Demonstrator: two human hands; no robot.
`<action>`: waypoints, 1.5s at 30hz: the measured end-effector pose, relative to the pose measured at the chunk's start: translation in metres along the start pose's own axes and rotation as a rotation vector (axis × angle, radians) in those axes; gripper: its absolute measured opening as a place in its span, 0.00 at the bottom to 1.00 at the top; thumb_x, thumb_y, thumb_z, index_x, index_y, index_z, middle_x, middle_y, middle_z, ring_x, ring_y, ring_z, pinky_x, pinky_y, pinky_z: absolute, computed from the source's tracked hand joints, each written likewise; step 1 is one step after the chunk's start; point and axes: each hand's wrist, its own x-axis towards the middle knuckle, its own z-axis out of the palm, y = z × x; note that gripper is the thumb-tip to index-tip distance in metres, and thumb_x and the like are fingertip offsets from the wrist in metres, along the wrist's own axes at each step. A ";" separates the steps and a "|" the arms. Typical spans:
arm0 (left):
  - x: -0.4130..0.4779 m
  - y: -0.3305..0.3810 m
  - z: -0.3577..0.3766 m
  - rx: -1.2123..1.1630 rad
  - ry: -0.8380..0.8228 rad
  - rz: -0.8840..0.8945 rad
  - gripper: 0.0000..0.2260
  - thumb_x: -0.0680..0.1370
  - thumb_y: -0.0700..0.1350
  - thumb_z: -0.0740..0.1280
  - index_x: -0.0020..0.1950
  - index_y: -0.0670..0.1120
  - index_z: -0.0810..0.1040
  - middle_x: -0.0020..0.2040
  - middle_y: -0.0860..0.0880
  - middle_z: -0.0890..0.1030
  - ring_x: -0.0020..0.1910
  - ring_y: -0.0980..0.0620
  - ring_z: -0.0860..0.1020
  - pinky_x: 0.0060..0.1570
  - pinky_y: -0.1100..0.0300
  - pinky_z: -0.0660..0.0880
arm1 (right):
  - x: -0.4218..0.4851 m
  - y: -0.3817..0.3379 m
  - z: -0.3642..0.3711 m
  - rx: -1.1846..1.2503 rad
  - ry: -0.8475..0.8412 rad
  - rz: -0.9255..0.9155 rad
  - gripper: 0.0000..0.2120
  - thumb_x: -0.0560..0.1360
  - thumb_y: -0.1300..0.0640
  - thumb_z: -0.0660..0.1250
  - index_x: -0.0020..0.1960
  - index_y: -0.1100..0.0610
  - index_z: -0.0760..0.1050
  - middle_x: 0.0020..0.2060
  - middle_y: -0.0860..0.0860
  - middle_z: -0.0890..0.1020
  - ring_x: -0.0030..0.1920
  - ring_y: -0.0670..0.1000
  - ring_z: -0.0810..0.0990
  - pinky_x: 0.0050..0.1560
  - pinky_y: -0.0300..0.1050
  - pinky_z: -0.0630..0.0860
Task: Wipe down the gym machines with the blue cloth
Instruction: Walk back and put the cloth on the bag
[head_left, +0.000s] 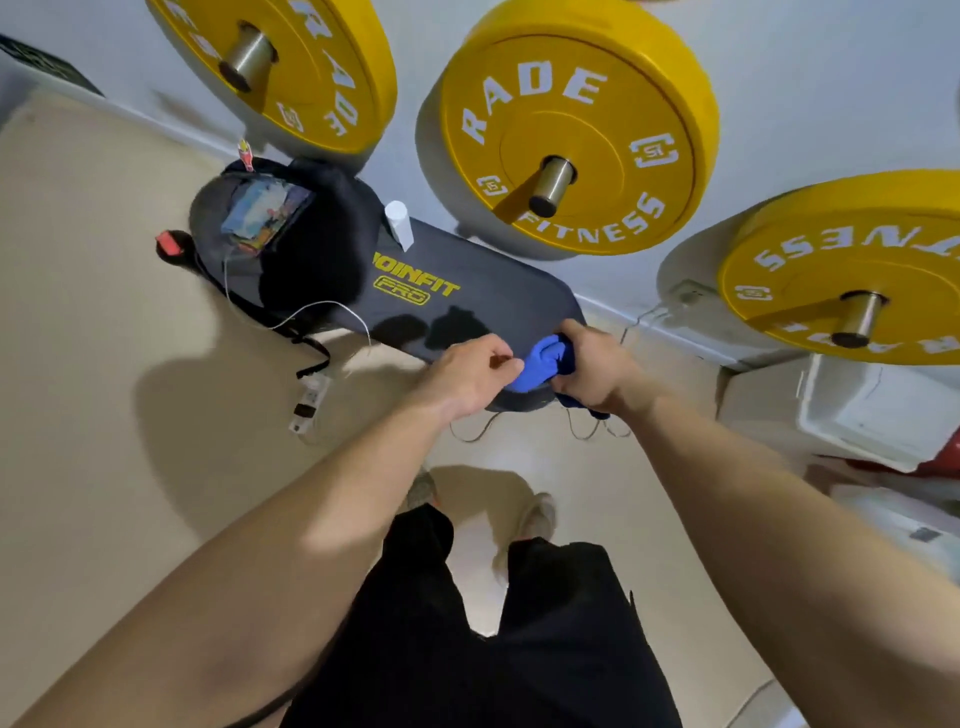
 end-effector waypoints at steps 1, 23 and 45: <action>0.016 -0.007 0.005 -0.016 -0.009 -0.008 0.15 0.77 0.59 0.64 0.60 0.55 0.77 0.58 0.55 0.82 0.58 0.51 0.78 0.60 0.53 0.73 | 0.015 0.003 0.009 0.008 -0.022 -0.005 0.19 0.69 0.57 0.71 0.57 0.55 0.70 0.46 0.54 0.77 0.46 0.56 0.75 0.43 0.46 0.71; 0.202 -0.187 0.178 -0.509 0.132 -0.095 0.14 0.70 0.36 0.75 0.47 0.37 0.72 0.46 0.41 0.79 0.39 0.49 0.75 0.35 0.65 0.70 | 0.218 0.135 0.219 0.611 -0.100 -0.018 0.07 0.73 0.70 0.68 0.50 0.65 0.79 0.39 0.61 0.81 0.36 0.50 0.79 0.40 0.40 0.78; 0.229 -0.190 0.133 0.338 0.063 0.280 0.08 0.73 0.55 0.72 0.42 0.52 0.78 0.35 0.55 0.77 0.38 0.51 0.72 0.36 0.69 0.59 | 0.223 0.179 0.211 0.000 -0.183 -0.149 0.07 0.82 0.50 0.61 0.52 0.52 0.74 0.43 0.50 0.78 0.40 0.50 0.78 0.44 0.43 0.76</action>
